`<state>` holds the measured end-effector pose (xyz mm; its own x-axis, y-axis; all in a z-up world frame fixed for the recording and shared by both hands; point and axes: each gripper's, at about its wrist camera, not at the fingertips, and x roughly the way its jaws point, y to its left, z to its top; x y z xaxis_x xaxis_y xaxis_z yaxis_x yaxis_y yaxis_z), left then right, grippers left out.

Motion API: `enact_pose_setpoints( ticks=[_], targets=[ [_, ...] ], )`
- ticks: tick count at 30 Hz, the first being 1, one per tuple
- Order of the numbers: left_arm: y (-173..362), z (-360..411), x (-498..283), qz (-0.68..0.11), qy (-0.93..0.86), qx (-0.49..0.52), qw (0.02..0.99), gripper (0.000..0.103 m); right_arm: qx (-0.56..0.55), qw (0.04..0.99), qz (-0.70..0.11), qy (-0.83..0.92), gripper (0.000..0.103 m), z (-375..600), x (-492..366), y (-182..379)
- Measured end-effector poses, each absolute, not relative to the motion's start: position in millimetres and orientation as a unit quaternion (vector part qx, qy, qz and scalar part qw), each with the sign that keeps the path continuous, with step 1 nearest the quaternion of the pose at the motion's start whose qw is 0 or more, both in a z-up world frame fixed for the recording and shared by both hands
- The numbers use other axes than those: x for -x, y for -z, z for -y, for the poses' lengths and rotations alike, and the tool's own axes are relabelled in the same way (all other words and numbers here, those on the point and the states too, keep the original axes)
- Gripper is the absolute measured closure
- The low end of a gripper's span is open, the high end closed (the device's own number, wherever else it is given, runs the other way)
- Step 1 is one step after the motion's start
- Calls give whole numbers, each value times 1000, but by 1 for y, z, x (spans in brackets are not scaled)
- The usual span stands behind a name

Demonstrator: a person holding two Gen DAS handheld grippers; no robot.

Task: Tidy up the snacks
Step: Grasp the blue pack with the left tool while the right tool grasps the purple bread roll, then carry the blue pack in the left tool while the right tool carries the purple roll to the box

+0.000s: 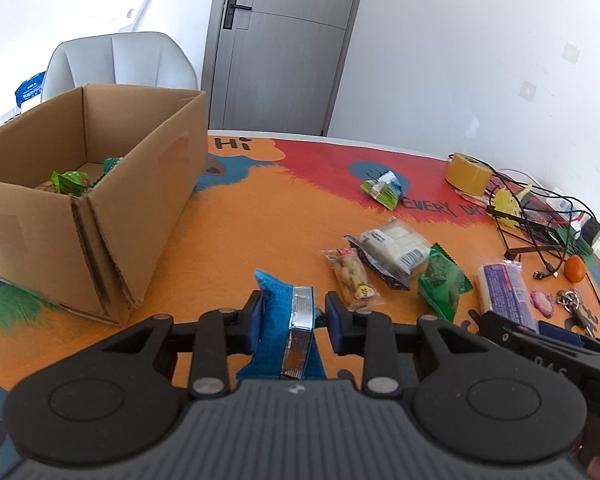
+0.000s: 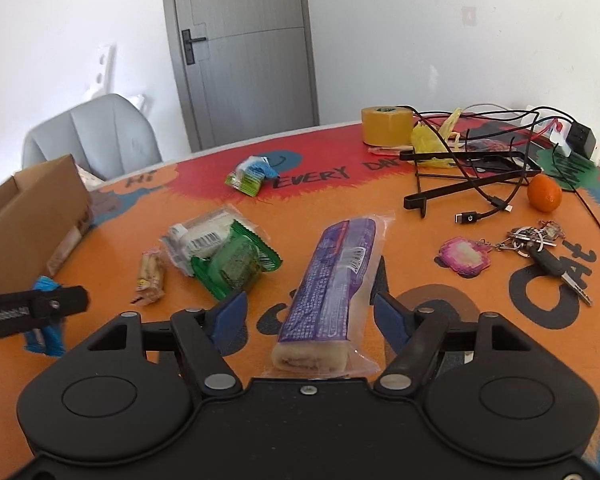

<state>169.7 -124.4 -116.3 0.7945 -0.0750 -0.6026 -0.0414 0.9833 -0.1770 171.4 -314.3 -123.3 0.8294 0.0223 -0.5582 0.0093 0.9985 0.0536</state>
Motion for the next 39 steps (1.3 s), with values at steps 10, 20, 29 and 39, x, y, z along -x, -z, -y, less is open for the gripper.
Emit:
enact_pose_setpoints(
  ticks=[10,20,29,39],
  targets=[
    [119,116,-173,-323,7,110,940,72,15,948,-317,24,54,301,-189,133],
    [112,109,-163,-312,7,119,942,72,-22,951,-310,-7,69,305,-174,123],
    [91,103,-148,-289,4,120,950,72,-25,957,-285,-39,69,285,-159,101],
    [64,79,-136,-261,-9,123,957,72,-14,962,-260,-79,69,249,-155,78]
  ],
)
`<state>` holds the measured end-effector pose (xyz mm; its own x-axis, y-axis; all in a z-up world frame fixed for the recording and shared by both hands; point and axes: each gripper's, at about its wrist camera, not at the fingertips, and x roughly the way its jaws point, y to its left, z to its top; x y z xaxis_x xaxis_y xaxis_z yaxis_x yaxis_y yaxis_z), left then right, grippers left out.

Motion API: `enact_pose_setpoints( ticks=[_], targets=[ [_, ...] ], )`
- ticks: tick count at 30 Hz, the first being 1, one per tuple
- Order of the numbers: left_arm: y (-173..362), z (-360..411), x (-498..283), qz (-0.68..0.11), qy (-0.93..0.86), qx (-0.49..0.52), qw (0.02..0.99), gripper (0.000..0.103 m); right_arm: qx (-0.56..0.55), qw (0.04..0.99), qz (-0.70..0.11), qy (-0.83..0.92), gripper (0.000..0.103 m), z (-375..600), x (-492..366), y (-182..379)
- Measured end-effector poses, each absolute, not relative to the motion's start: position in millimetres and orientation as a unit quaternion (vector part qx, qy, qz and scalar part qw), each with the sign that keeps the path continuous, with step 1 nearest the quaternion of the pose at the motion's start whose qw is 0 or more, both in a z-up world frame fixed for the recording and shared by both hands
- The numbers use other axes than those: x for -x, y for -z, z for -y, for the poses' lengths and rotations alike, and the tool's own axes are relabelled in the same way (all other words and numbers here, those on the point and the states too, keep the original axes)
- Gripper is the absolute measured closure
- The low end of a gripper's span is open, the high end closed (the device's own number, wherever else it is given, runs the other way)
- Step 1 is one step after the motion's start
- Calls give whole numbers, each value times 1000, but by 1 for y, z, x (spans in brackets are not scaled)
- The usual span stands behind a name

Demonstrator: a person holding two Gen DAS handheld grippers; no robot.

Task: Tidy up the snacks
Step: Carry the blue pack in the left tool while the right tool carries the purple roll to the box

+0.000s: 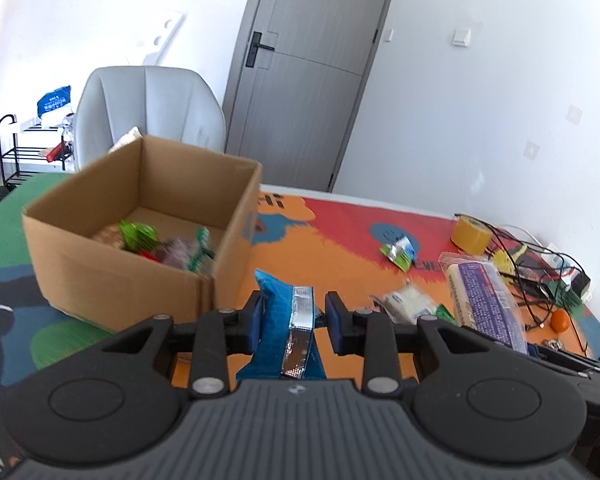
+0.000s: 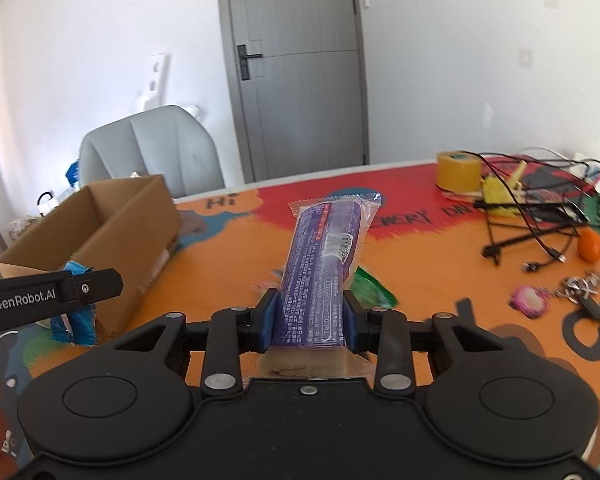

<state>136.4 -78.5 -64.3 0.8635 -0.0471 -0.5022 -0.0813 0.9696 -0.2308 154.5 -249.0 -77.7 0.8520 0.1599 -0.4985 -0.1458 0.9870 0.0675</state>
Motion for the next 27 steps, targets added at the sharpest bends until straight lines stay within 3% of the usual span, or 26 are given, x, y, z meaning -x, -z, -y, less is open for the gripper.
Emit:
enact_pose_setpoints(
  ticks=[27],
  targets=[
    [2,-21,-153,-188,-54,155,968,72,-24,962,-218,-165,69,160,-193,30]
  ],
)
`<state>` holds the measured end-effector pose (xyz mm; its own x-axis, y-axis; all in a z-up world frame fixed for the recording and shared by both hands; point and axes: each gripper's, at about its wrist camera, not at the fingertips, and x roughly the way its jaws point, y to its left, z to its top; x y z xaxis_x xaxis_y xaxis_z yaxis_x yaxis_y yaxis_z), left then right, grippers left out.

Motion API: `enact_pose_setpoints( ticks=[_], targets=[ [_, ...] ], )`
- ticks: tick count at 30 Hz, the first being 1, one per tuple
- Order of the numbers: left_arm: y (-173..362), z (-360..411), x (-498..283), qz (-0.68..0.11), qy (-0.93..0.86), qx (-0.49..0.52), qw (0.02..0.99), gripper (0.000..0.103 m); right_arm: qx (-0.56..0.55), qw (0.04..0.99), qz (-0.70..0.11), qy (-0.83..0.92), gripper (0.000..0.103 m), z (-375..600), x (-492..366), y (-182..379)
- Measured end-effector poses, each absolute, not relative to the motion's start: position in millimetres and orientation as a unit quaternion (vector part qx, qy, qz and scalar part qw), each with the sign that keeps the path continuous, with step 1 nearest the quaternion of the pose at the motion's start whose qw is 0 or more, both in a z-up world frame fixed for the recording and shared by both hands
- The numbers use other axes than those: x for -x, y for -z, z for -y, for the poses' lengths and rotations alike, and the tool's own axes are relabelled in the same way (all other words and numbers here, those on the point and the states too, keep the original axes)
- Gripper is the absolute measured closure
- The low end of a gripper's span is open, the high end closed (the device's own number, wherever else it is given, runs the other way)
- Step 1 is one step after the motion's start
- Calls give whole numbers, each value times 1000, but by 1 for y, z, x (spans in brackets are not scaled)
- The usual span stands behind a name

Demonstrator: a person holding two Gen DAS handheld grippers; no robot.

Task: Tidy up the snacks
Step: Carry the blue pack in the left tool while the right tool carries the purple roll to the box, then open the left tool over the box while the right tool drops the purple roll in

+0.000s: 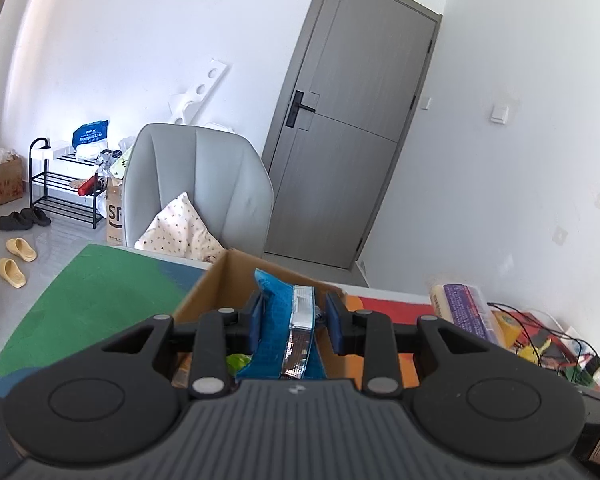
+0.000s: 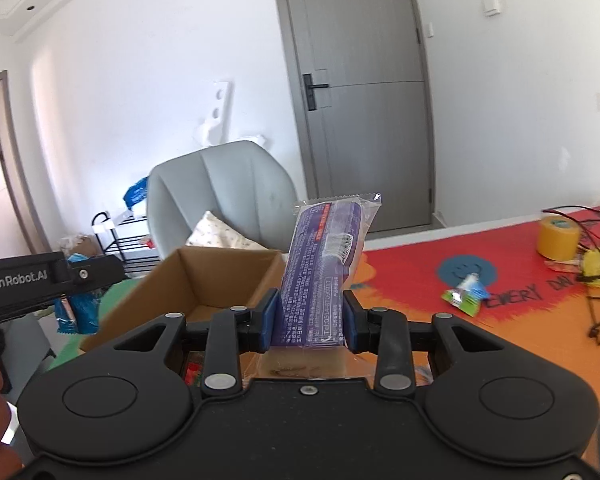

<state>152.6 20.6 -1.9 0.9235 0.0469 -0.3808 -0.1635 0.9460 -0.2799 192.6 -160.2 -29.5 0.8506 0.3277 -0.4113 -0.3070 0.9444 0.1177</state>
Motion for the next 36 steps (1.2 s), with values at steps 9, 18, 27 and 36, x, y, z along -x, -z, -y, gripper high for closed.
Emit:
enact_pose_setpoints(
  ticks=[9,18,27,36],
  targets=[
    [0,-46,-170,-184,-64,159,968,72,-17,958,-215,-186,69,128,-205,24],
    [8,-65,-193,-201,-67,165,963,72,-12,954,-227,-196,69,109,-219,30],
    [13,-78,-204,-208,-63,184,959,56,-10,948,-236,-212,66,88,-230,33],
    [13,-87,-185,-213,-87,190,955,38,-19,951,-235,-201,53,93,-225,30]
  ],
)
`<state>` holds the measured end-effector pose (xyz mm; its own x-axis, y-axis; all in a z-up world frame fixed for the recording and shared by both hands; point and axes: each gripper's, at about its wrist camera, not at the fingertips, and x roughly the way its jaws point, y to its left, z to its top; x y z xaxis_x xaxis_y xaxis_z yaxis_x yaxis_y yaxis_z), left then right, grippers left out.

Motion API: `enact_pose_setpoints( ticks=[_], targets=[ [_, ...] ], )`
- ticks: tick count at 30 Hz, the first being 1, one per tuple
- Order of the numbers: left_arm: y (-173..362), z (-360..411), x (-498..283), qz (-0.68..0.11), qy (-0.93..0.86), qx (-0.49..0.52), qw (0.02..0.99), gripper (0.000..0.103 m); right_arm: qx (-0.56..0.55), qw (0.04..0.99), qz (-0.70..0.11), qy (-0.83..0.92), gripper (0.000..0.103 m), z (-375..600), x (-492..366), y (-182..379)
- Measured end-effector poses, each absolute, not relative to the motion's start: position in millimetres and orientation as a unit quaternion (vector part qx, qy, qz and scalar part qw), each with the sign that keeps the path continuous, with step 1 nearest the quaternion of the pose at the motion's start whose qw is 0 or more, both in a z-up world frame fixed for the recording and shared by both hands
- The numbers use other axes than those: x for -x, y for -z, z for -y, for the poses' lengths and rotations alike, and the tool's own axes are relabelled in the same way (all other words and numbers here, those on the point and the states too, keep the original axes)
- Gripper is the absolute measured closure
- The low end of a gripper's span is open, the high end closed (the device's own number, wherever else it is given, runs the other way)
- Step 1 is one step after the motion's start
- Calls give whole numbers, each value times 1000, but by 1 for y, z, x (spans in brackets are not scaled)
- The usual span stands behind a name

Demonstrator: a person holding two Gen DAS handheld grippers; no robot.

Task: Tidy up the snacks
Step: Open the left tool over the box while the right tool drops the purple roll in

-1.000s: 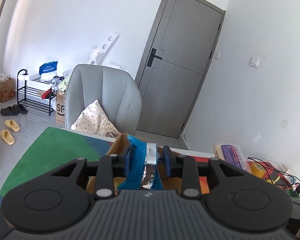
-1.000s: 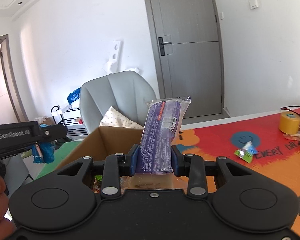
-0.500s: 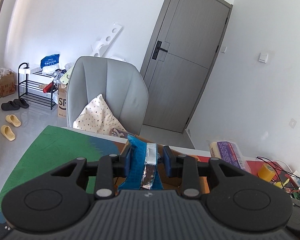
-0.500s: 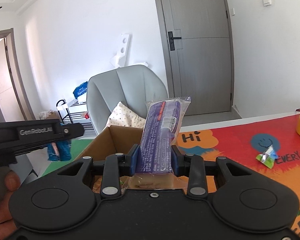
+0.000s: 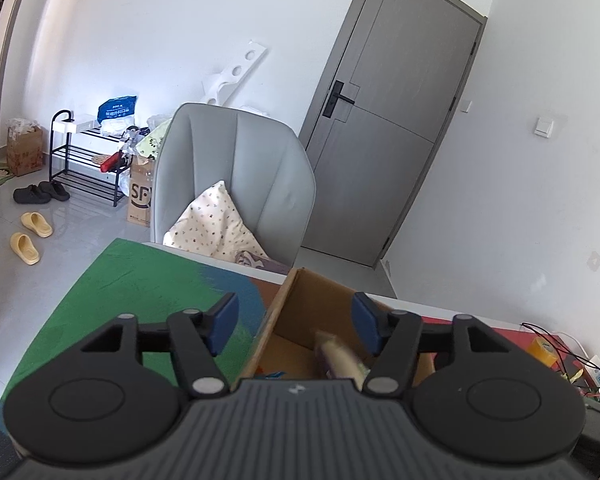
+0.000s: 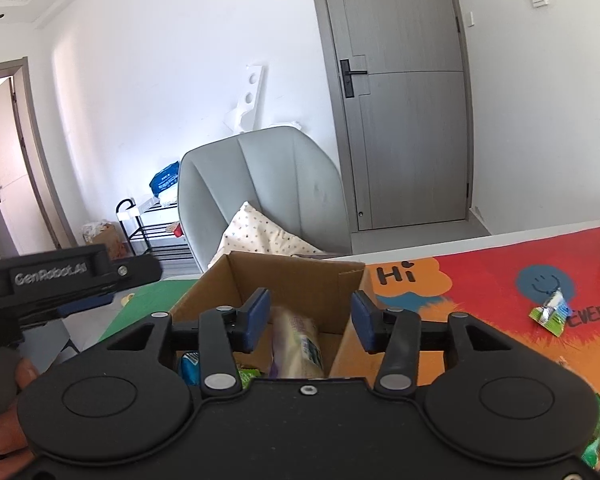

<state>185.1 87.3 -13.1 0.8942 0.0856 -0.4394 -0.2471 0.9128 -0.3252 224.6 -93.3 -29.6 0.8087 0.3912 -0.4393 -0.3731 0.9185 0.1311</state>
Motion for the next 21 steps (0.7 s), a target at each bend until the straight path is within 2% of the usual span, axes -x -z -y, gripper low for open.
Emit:
enact_pose_setpoints(
  ticks=[2,5,11,13,21],
  targets=[
    [13,-86,-181,-214,-88,189,954,28,-23,952,-235,-195,50,97,-222,29],
    [14,-82,-178,-218,-90,180,955,22,-24,953,-235,-188,41,103,-217,28],
    [19,-75,-175,-230,-88,168,955,15,-38,955,-242,-170,25,118,-211,30],
    [21,-72,-175,-231,-90,165,955,11,-43,956,-240,-163,16,124,-208,31],
    [24,-52,-180,-242,-97,149,954,7,-68,958,-232,-153,1,152,-205,32]
  ],
)
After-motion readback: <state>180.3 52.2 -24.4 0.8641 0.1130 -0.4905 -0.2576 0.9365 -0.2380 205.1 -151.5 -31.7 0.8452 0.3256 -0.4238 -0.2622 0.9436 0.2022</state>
